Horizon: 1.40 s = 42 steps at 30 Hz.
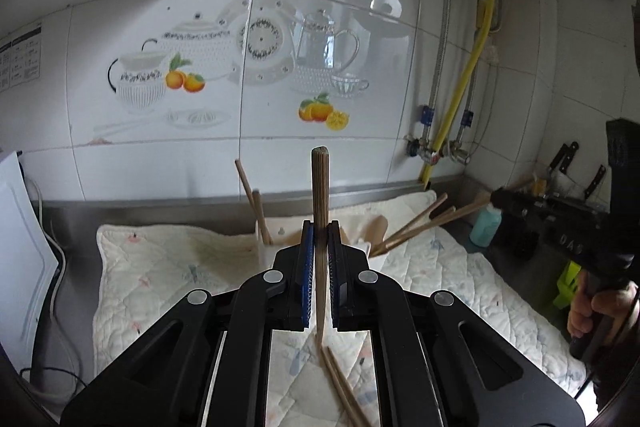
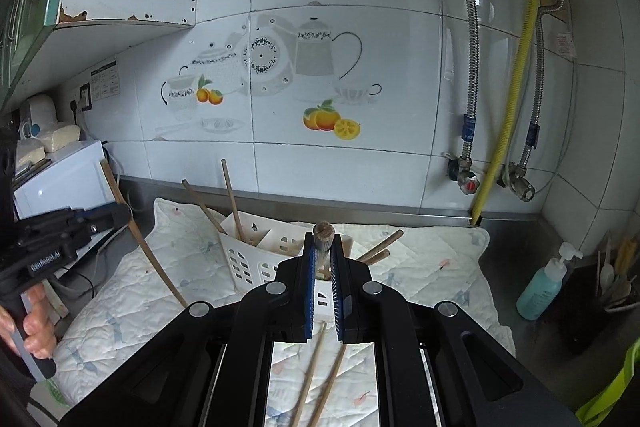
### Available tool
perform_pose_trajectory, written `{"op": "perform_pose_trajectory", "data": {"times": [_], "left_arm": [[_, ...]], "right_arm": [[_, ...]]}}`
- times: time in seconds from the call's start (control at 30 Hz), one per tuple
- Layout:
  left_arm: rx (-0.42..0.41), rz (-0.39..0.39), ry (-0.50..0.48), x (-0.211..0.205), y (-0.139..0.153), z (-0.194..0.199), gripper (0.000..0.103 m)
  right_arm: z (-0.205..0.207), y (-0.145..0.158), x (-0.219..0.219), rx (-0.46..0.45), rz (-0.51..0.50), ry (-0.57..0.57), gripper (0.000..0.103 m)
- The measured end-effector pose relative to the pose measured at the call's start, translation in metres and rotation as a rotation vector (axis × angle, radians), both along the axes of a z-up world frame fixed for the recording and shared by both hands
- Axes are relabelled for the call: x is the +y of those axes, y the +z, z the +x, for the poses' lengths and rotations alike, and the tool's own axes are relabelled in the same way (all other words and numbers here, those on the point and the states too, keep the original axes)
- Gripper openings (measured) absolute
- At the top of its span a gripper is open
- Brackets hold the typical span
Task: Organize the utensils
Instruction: 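Lift both held chopsticks over the white holder with both tools, then open the left tool to drop its chopstick in the holder while the right tool releases its own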
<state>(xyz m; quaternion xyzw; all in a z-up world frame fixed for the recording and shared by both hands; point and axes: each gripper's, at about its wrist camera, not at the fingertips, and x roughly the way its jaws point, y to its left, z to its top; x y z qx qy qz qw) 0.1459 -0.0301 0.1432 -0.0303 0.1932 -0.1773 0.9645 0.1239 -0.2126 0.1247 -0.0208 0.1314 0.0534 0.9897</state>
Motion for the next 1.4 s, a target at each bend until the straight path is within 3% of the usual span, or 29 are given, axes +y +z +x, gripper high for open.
{"op": "perform_pose_trajectory", "data": {"times": [0.23, 0.43, 0.83, 1.1, 1.4], "left_arm": [[-0.109, -0.027, 0.049, -0.006, 0.048, 0.035, 0.005], [-0.144, 0.001, 0.113, -0.015, 0.057, 0.073, 0.005], [0.041, -0.023, 0.150, -0.008, 0.009, 0.137, 0.006], [0.043, -0.017, 0.144, -0.004, 0.005, 0.130, 0.008], [0.015, -0.002, 0.128, 0.000, 0.007, 0.077, 0.010]], "right_arm": [[0.018, 0.008, 0.003, 0.013, -0.023, 0.003, 0.007], [0.034, 0.009, 0.006, 0.046, -0.046, 0.009, 0.007], [0.065, -0.001, 0.007, 0.139, -0.039, 0.031, 0.008], [0.062, -0.003, 0.005, 0.109, -0.027, 0.023, 0.012], [0.005, -0.007, 0.001, 0.028, -0.021, 0.018, 0.019]]}}
